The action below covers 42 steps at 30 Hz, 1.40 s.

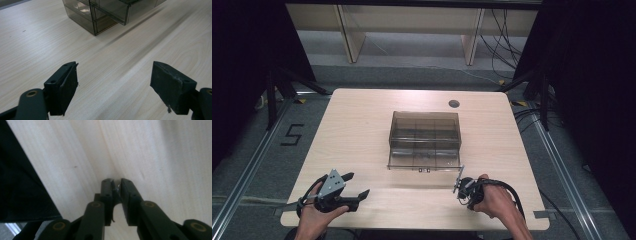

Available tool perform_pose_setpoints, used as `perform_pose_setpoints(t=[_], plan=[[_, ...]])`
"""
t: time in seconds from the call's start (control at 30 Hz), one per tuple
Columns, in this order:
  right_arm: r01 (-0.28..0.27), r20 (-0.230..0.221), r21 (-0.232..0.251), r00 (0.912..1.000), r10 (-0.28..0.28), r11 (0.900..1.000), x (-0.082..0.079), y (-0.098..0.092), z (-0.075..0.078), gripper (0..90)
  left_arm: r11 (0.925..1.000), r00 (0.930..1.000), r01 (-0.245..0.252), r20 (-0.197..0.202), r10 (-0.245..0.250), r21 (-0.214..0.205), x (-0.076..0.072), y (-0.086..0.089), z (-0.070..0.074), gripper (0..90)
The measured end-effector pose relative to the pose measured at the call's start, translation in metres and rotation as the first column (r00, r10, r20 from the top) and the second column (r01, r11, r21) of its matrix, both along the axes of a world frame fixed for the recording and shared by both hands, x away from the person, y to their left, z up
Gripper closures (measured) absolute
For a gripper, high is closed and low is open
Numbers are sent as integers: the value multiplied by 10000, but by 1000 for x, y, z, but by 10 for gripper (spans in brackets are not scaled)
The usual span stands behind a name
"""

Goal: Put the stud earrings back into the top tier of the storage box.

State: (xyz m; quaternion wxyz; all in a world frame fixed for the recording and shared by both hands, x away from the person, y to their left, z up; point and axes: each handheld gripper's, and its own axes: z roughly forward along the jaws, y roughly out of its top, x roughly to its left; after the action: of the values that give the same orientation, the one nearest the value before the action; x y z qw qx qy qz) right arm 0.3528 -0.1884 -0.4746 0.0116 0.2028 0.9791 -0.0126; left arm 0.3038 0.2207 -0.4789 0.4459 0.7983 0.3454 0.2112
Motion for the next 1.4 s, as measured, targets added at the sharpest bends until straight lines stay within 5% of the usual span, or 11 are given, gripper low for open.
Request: perform_pose_setpoints(t=[0.5,0.83,1.03,1.37,1.4], plan=[[255,27,410,9997,-256,9988,8,-10,10,868,10000,10000,-7,-1,7,1,0,0,0,213],[832,681,1038,9936,-905,9911,15,-19,75,868,10000,10000,-16,-2,16,2,0,0,0,213],[273,953,1478,9946,-417,9886,25,-13,112,868,10000,10000,-50,17,50,5,0,1,0,213],[-158,1162,1629,9932,-33,9865,43,10,139,868,9999,10000,-73,28,73,108,0,1,0,213],[132,1131,1579,9931,-313,9874,43,14,141,868,10000,10000,-22,18,22,-24,1,0,0,213]])
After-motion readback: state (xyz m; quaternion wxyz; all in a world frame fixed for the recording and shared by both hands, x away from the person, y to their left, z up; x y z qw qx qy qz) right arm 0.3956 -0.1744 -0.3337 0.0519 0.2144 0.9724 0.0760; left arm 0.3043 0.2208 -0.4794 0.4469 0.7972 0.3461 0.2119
